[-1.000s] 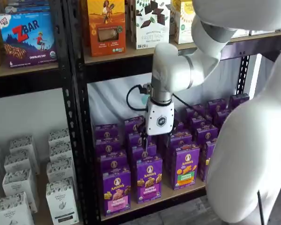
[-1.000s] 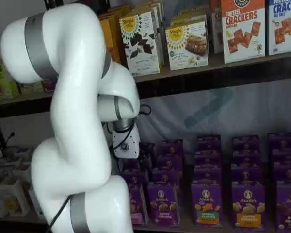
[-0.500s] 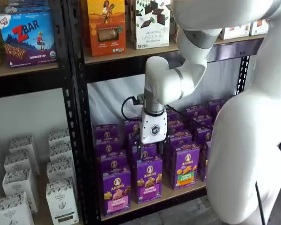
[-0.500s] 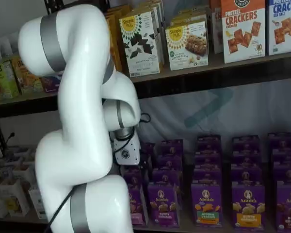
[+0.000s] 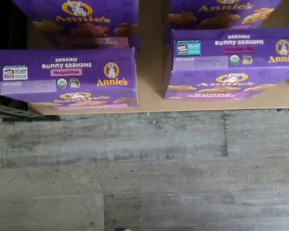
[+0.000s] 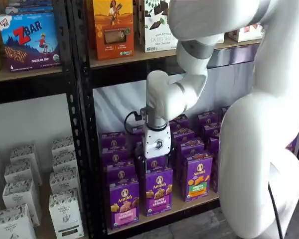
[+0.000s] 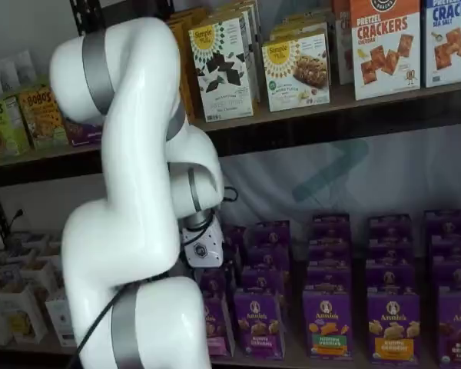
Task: Pick up the purple box with a pink patch in the middle, on the bottom shelf, the first box from the left
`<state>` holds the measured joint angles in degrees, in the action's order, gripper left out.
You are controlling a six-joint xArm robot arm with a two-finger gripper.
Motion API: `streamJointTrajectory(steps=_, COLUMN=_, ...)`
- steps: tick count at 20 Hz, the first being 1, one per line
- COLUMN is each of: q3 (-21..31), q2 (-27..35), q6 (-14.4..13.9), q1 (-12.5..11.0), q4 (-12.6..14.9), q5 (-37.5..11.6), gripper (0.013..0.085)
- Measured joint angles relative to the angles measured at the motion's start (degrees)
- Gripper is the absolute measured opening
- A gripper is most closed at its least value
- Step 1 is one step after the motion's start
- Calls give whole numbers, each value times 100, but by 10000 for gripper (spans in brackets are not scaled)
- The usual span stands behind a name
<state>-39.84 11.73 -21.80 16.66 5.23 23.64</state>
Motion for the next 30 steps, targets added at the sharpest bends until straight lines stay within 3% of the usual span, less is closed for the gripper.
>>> streamJointTrajectory(steps=9, q3=-634, q2=843, q6=-427, q1=184, q4=264, q5=-147, gripper=850)
streamJointTrajectory(steps=12, q3=-822, q2=1130, q6=-27, q1=276, q4=-262, q5=-372, gripper=850)
streamJointTrajectory(steps=16, q3=-1056, q2=1398, q6=52, q1=327, q4=-400, q5=-476, gripper=850)
streamJointTrajectory(steps=22, q3=-1472, q2=1815, q6=-319, q1=326, q4=-6, q5=-611, gripper=850)
streamJointTrajectory(steps=30, q3=-1885, q2=2135, q6=-134, q1=302, q4=-175, q5=-553, gripper=850)
